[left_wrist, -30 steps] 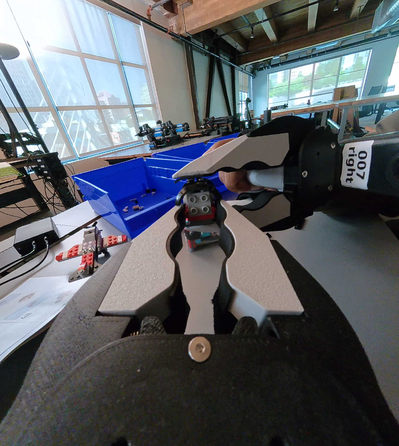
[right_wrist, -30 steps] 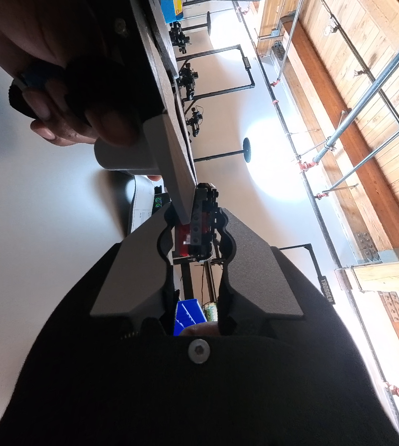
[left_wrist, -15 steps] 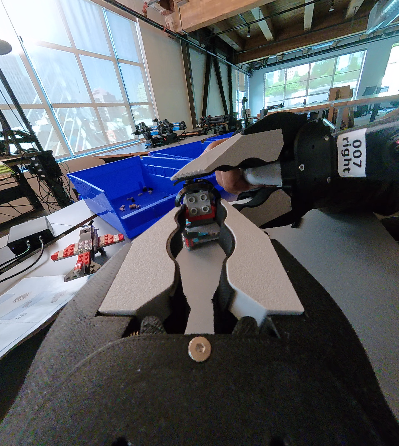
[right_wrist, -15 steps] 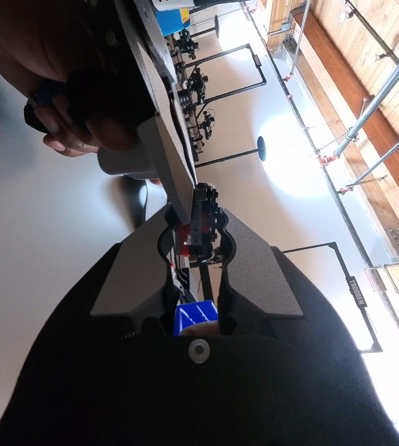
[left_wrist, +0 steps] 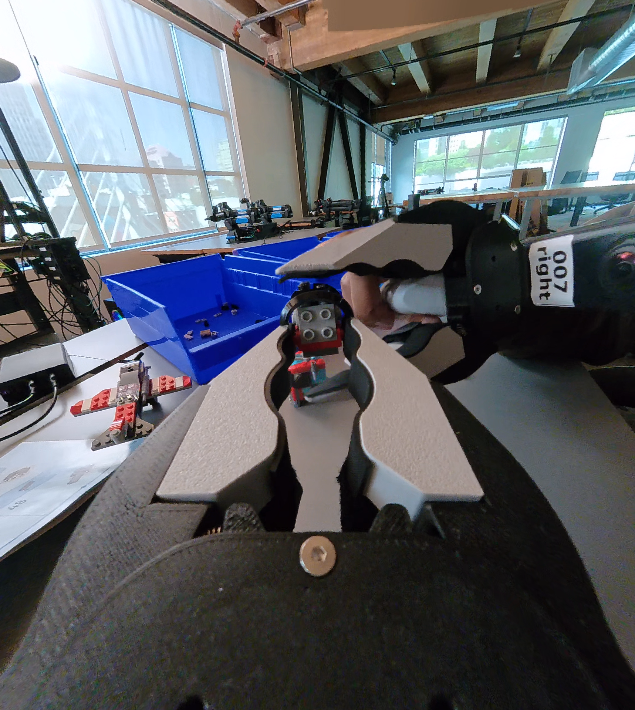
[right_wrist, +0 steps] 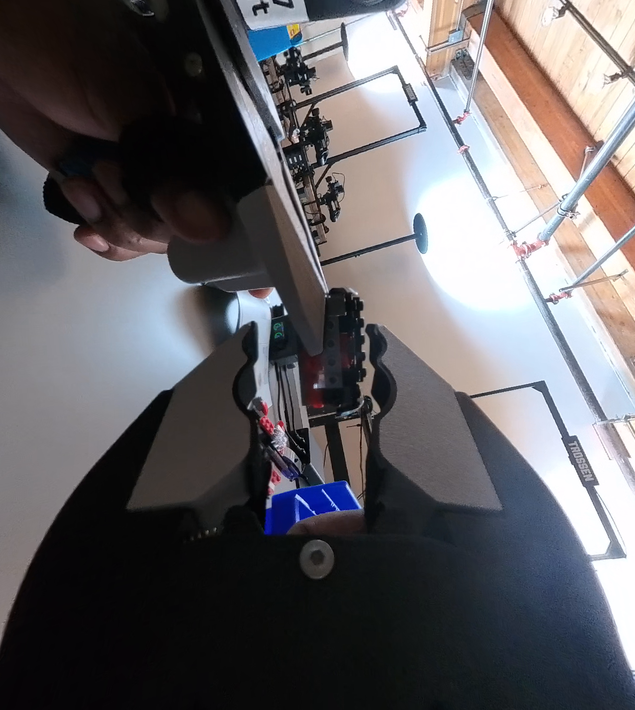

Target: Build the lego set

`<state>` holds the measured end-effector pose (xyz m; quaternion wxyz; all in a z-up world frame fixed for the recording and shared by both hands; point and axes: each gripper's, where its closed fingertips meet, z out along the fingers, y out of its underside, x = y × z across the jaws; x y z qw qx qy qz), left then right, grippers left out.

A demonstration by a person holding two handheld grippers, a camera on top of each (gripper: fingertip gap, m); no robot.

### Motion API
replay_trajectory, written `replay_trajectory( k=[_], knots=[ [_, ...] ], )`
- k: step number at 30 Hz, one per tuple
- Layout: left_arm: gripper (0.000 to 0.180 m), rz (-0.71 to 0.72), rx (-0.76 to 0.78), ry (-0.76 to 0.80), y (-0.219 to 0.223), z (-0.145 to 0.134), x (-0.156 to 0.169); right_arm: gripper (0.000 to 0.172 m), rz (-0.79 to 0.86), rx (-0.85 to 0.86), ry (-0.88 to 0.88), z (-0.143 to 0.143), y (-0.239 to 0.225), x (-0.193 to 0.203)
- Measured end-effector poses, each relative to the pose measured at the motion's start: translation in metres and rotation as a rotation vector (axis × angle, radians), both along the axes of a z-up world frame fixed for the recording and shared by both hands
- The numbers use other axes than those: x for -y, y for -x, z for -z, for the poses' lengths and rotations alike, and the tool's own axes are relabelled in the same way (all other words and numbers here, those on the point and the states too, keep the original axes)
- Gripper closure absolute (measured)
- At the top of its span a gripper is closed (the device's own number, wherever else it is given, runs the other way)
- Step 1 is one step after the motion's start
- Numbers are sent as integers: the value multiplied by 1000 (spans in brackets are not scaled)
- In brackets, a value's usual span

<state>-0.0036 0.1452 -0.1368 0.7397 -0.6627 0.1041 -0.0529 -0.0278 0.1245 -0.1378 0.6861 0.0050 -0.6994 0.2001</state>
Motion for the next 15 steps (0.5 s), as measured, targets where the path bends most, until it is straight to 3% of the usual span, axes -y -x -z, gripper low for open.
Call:
replay_trajectory(
  k=[5,10,15],
  knots=[
    [155,-10,-55,15,-5,2,-1,113,-2,-47,-38,-5,-3,4],
    [155,-10,-103,31,-10,6,-2,135,7,-82,-51,-7,-4,4],
    [156,-12,-107,44,-10,8,-3,136,9,-77,-57,-5,-4,3]
  ],
)
